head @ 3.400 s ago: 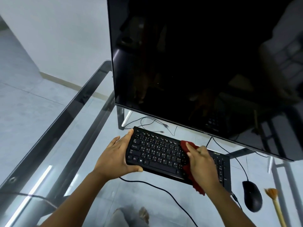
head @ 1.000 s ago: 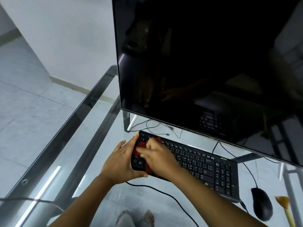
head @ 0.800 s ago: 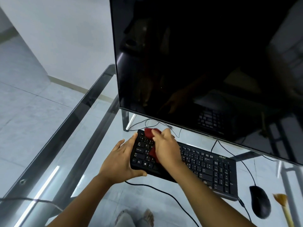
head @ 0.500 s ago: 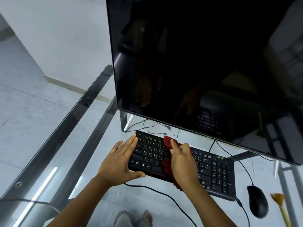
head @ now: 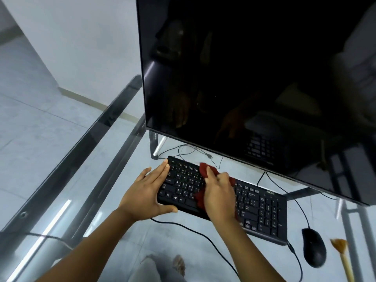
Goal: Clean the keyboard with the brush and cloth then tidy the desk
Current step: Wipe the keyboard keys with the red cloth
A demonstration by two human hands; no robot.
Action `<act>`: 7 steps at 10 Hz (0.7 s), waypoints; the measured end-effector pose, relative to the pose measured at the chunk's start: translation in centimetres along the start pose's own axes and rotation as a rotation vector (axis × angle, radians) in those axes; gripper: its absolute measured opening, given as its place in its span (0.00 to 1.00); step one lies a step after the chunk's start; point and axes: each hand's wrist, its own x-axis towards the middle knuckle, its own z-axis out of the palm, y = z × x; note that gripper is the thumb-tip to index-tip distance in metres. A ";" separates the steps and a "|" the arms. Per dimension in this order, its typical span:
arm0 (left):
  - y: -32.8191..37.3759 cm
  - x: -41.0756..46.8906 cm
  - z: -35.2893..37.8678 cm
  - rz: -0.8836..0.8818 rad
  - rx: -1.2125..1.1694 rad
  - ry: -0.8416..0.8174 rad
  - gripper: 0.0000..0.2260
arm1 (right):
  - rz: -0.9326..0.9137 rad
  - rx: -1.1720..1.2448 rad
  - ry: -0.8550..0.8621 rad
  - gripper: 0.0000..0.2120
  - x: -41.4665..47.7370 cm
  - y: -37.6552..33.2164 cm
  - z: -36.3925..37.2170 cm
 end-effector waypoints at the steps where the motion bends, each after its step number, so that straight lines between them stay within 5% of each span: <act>1: 0.0 -0.1 0.2 -0.012 0.006 -0.009 0.54 | -0.107 0.003 -0.071 0.22 0.6 -3.8 2.1; 2: 0.0 -0.2 0.2 -0.016 -0.005 -0.013 0.54 | -0.278 -0.021 -0.142 0.09 0.7 -3.7 2.7; 3: 0.0 -0.2 0.2 -0.019 0.005 -0.018 0.55 | -0.232 -0.178 -0.075 0.15 -0.2 -0.2 -0.3; 5: -0.1 0.0 0.3 -0.013 0.001 0.003 0.55 | -0.126 -0.153 -0.021 0.12 -1.5 -0.8 0.5; 6: 0.0 0.0 0.4 -0.010 -0.027 0.025 0.54 | -0.141 0.086 -0.219 0.05 -2.3 -4.6 2.4; 7: -0.1 -0.1 0.4 -0.013 -0.029 0.027 0.55 | -0.209 0.059 -0.274 0.13 -2.2 -3.7 0.8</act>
